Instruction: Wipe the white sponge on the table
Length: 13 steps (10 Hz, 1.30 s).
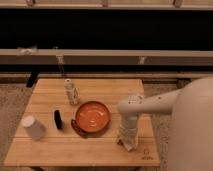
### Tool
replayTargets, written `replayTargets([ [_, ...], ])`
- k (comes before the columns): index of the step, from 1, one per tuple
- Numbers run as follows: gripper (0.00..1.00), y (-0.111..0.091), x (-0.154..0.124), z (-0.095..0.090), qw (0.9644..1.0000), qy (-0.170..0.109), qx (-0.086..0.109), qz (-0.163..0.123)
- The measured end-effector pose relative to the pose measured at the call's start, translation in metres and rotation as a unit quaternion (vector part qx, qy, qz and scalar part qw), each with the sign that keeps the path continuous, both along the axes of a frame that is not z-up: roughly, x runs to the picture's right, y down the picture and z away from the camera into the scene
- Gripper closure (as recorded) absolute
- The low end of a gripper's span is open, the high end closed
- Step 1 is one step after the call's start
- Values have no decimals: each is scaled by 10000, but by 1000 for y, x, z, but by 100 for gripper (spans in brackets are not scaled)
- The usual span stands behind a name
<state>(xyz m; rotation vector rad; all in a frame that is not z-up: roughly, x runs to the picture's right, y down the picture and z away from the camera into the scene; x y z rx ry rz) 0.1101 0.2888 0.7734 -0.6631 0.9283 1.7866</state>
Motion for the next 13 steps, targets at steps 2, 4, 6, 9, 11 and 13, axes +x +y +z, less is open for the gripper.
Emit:
replayTargets([
  [2, 84, -3, 5, -1, 10000, 73, 28, 31],
  [4, 99, -7, 10, -1, 9998, 158, 70, 74],
  [6, 100, -12, 15, 0, 9997, 226, 114, 59],
  [9, 100, -22, 30, 4, 9993, 345, 157, -49],
  [11, 100, -34, 37, 12, 9990, 389, 193, -107],
  [13, 100, -42, 36, 19, 9988, 390, 223, -190],
])
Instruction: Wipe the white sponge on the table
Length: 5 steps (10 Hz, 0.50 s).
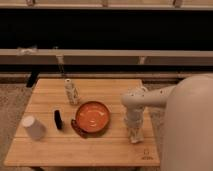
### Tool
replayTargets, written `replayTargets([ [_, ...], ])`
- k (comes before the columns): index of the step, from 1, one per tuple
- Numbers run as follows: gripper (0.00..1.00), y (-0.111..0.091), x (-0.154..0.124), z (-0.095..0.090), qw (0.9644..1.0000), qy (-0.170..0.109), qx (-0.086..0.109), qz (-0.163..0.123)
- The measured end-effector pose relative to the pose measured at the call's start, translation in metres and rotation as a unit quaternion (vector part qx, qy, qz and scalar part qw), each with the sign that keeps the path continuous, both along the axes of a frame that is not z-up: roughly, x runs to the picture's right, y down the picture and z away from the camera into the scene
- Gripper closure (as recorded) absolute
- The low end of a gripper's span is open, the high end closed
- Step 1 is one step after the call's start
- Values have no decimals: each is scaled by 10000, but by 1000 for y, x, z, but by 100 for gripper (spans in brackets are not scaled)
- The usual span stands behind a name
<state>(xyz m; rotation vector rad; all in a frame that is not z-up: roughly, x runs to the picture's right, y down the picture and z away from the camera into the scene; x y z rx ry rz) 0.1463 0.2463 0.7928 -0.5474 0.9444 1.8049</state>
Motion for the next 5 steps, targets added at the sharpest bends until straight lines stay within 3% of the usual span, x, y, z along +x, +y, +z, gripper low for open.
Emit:
replayTargets([
  [5, 100, -33, -32, 21, 9990, -227, 143, -362],
])
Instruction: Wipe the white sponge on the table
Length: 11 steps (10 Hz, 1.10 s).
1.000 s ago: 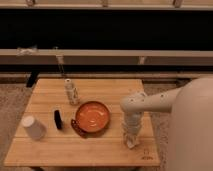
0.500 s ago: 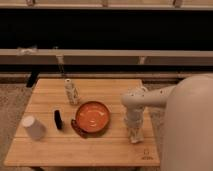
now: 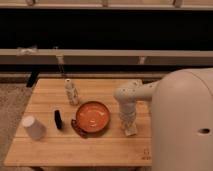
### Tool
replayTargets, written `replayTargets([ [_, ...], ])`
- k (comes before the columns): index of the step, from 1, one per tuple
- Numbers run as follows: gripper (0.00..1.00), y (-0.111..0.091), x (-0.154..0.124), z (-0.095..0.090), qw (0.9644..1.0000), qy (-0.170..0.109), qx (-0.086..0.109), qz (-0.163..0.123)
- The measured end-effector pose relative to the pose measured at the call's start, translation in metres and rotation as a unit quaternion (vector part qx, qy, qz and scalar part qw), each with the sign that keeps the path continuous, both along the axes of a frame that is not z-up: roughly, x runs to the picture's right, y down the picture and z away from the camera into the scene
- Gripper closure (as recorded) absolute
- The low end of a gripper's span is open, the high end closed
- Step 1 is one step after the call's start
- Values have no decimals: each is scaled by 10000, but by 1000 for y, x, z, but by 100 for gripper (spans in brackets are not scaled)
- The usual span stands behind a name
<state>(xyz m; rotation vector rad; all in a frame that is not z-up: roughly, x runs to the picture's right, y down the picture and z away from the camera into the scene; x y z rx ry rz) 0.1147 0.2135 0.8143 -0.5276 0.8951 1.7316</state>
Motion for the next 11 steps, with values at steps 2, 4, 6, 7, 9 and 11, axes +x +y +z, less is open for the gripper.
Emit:
replayTargets([
  [2, 100, -9, -15, 2, 9997, -165, 55, -152],
  [4, 100, -14, -39, -1, 9985, -416, 62, -356],
  [6, 100, -7, -58, -7, 9968, -628, -33, -487],
  [7, 100, 0, -67, -12, 9957, -734, -126, -545],
  [9, 100, 12, -77, -17, 9935, -897, -324, -619],
  [11, 100, 24, -72, -22, 9929, -905, -478, -599],
])
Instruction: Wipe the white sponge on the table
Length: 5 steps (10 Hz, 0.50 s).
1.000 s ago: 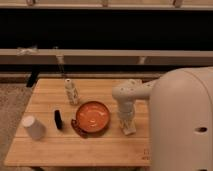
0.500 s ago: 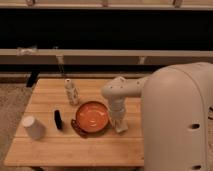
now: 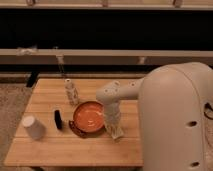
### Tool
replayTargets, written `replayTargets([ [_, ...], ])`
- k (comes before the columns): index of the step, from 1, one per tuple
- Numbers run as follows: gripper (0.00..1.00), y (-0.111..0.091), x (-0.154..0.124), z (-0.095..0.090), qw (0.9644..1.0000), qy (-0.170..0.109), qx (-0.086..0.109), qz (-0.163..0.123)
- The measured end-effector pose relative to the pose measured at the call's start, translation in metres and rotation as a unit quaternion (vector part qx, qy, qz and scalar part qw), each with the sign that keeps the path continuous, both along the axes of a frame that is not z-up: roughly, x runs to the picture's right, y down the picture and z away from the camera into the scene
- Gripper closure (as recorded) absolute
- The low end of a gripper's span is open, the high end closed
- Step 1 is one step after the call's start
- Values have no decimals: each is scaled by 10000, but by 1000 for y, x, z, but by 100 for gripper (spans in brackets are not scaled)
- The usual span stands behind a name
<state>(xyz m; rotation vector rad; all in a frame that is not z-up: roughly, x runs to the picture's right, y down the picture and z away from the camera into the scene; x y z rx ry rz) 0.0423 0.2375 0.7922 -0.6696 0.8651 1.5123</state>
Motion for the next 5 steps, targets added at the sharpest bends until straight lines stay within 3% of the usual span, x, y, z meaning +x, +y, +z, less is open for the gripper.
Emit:
replayTargets([
  [5, 100, 36, 65, -23, 9979, 460, -243, 397],
])
